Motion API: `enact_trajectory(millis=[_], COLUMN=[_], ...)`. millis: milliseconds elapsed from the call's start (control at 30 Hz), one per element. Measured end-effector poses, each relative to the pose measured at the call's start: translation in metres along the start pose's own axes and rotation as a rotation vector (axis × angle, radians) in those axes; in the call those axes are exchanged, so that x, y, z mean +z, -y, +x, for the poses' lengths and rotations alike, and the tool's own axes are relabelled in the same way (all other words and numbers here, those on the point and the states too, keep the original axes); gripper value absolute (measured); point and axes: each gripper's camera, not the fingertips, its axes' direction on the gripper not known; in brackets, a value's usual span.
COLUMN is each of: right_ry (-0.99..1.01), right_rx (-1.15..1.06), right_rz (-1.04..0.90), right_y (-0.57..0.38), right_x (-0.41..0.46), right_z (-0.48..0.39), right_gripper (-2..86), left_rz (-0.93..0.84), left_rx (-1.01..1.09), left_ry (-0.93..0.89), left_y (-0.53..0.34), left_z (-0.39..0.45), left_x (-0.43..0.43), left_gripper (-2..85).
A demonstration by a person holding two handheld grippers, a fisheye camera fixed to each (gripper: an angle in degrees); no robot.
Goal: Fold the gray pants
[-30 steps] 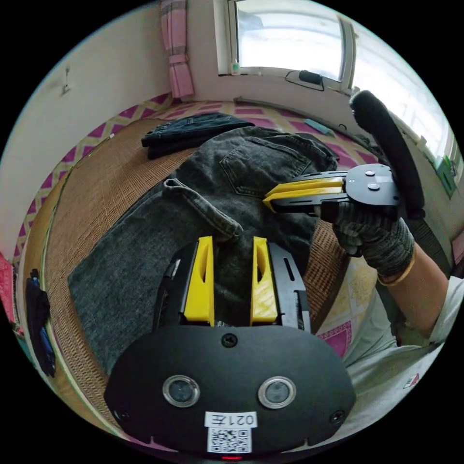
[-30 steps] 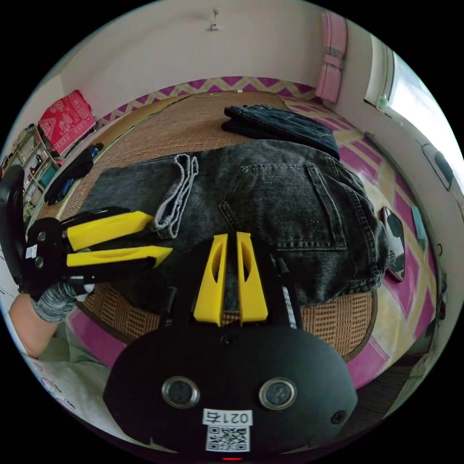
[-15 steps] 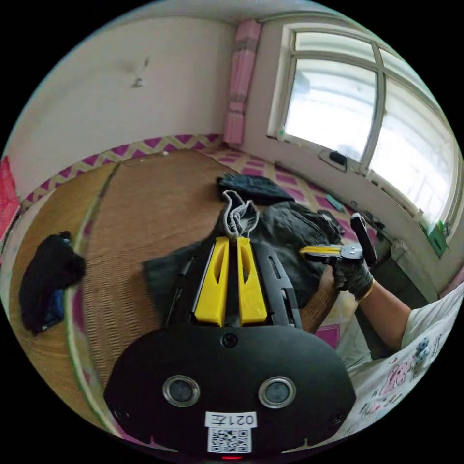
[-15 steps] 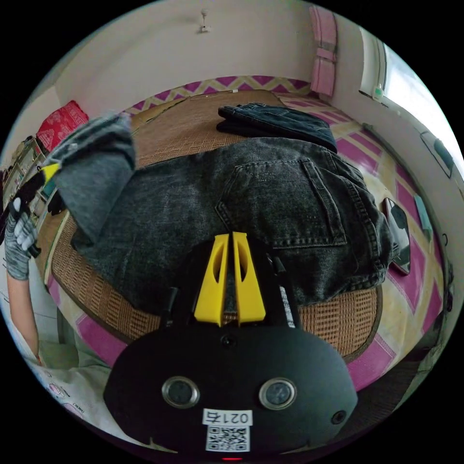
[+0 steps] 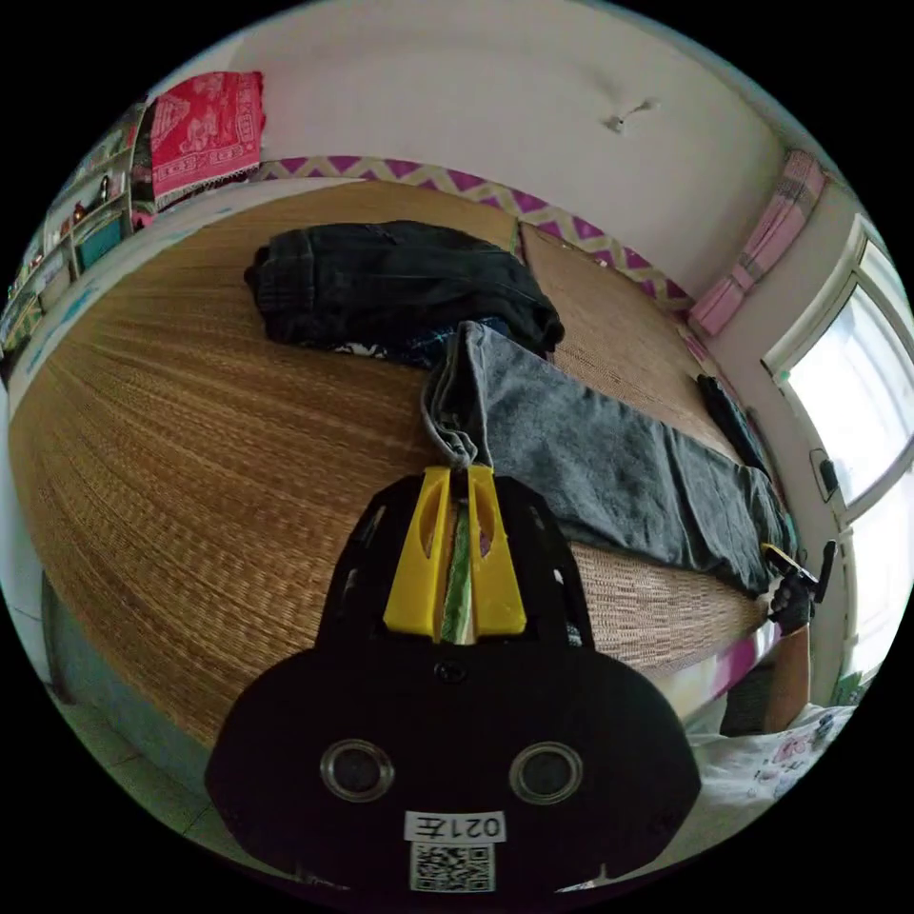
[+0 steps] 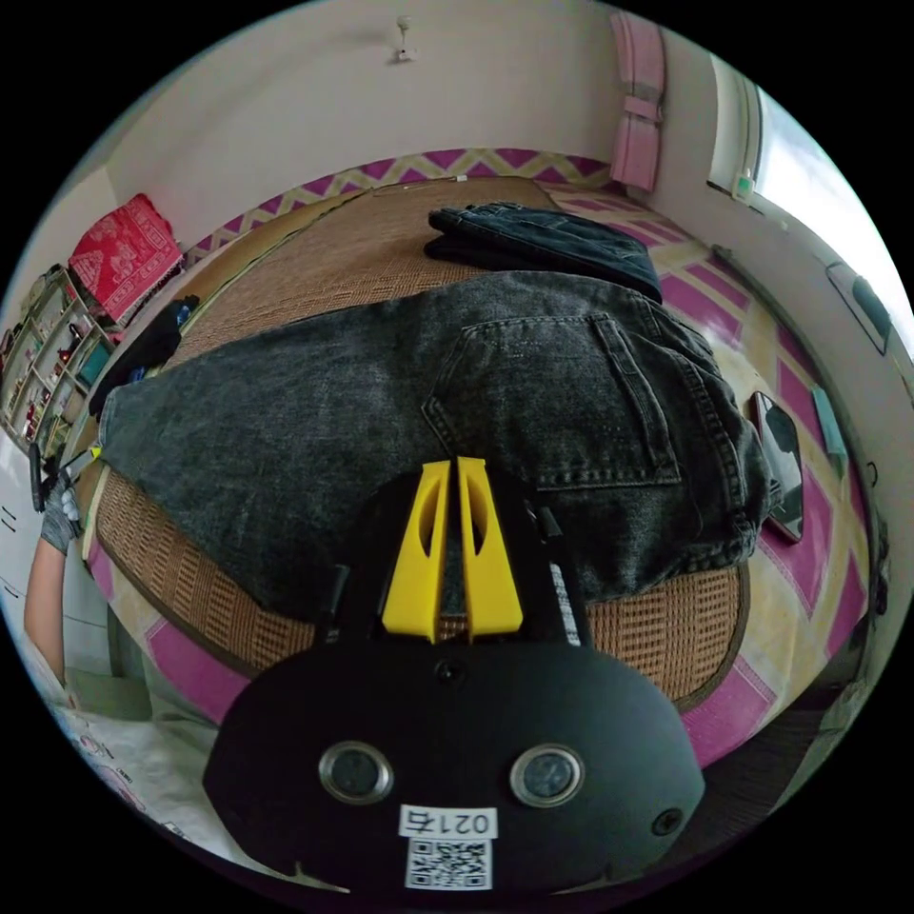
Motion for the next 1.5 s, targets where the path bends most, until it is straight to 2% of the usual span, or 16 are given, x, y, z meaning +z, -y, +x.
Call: enact_trajectory(millis=[67,100,167,200,267,333,533,733,800,900,1100,1167,1267,1367,1500], right_ry=[0.076,0.184,0.252,0.208,0.13,0.101,-0.003,0.045,0.125,0.134,0.205,0.209,0.207,0.206,0.242], right_rx=[-0.006,-0.038,-0.135,-0.218,-0.359,-0.478,-0.782,-0.793,-0.813,-0.842,-0.831,-0.834,-0.838,-0.84,-0.825], right_rz=[0.011,0.062,0.2,0.265,0.327,0.3,0.042,-0.175,-0.267,-0.24,-0.04,-0.021,0.008,0.041,0.149], right_y=[0.001,0.0,-0.001,0.003,0.018,0.046,0.14,0.203,0.211,0.208,0.173,0.16,0.142,0.121,0.062], right_x=[-0.005,-0.014,-0.038,-0.054,-0.068,-0.066,-0.007,0.033,0.037,0.017,-0.041,-0.053,-0.071,-0.098,-0.162], right_z=[0.007,0.012,0.013,0.011,0.006,0.006,0.023,0.069,0.077,0.086,0.124,0.131,0.141,0.153,0.181], right_gripper=[3.6,4.1,5.0,5.7,7.2,8.8,11.0,10.8,5.3,1.0,-0.2,-0.3,-0.3,-0.3,-0.3], left_rz=[0.011,0.04,0.151,0.226,0.263,0.218,0.095,-0.111,-0.183,-0.254,-0.224,-0.231,-0.175,-0.067,0.14], left_rx=[-0.045,-0.094,-0.11,-0.045,0.127,0.35,0.623,0.819,0.841,0.862,0.887,0.918,0.971,0.947,0.909], left_ry=[0.017,0.073,0.198,0.238,0.206,0.044,-0.115,-0.132,-0.16,-0.164,-0.153,-0.145,-0.123,-0.171,-0.303], left_y=[0.001,0.001,-0.001,-0.001,0.006,0.023,0.075,0.113,0.118,0.117,0.109,0.105,0.099,0.094,0.06], left_z=[-0.007,-0.011,-0.01,0.0,0.024,0.058,0.112,0.131,0.128,0.119,0.103,0.102,0.098,0.083,0.052], left_x=[-0.008,-0.017,-0.04,-0.053,-0.059,-0.049,0.006,0.053,0.063,0.069,0.056,0.052,0.032,-0.008,-0.101], left_gripper=[1.2,0.9,-0.2,-0.4,-0.3,1.3,6.0,8.9,9.3,9.7,5.5,0.6,-0.6,-0.9,-1.0])
